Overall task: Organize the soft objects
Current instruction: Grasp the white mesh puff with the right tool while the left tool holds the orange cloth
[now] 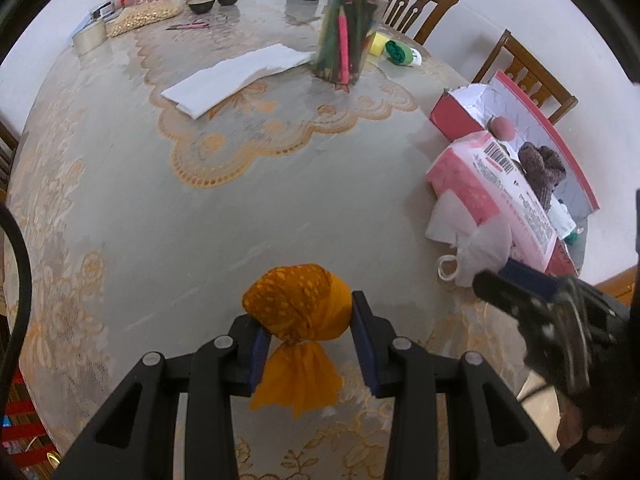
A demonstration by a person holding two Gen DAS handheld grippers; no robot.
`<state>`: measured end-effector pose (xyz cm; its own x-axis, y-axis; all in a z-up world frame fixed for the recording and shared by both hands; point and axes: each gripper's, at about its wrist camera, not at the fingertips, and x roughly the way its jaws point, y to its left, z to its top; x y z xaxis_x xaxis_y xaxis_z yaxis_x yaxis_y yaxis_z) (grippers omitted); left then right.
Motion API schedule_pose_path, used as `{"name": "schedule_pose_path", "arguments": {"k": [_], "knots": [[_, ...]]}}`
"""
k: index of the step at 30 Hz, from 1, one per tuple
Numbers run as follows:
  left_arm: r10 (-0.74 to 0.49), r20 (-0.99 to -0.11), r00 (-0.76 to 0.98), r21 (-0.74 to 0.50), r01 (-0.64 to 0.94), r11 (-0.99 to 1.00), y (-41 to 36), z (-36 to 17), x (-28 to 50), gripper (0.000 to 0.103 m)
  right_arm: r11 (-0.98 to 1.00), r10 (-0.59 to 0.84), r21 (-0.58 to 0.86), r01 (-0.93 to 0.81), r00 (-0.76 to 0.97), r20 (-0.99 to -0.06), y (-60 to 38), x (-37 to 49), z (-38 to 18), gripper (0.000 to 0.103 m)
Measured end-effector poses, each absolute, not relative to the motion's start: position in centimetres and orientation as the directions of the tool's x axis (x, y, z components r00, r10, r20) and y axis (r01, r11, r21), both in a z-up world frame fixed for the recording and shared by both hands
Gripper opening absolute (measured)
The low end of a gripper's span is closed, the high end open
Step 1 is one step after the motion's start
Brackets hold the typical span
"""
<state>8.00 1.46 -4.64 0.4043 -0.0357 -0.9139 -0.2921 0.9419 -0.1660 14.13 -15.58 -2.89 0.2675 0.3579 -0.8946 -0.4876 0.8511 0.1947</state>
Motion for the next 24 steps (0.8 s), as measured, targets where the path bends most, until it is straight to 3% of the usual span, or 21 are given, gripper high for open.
{"name": "schedule_pose_path", "arguments": {"k": [4, 9, 12, 24], "knots": [[-0.036, -0.913, 0.406, -0.170, -0.300, 0.939, 1.8, -4.6, 7.5, 0.039, 0.865, 0.334, 0.180, -0.468, 0.271, -0.903, -15.2, 14.5, -3.5, 0.035], [-0.033, -0.914, 0.405, -0.172, -0.311, 0.935, 2.1, -4.6, 7.1, 0.039, 0.875, 0.313, 0.171, -0.453, 0.258, -0.914, -14.6, 15.2, -4.6, 0.012], [-0.033, -0.914, 0.405, -0.172, -0.311, 0.935, 2.2, -4.5, 6.9, 0.039, 0.868, 0.316, 0.166, -0.467, 0.263, -0.912, -14.5, 15.1, -4.6, 0.005], [-0.032, -0.903, 0.429, -0.176, -0.298, 0.938, 2.2, -3.5, 6.7, 0.039, 0.832, 0.388, 0.217, -0.510, 0.256, -0.886, -15.3, 13.0, -2.7, 0.003]]}}
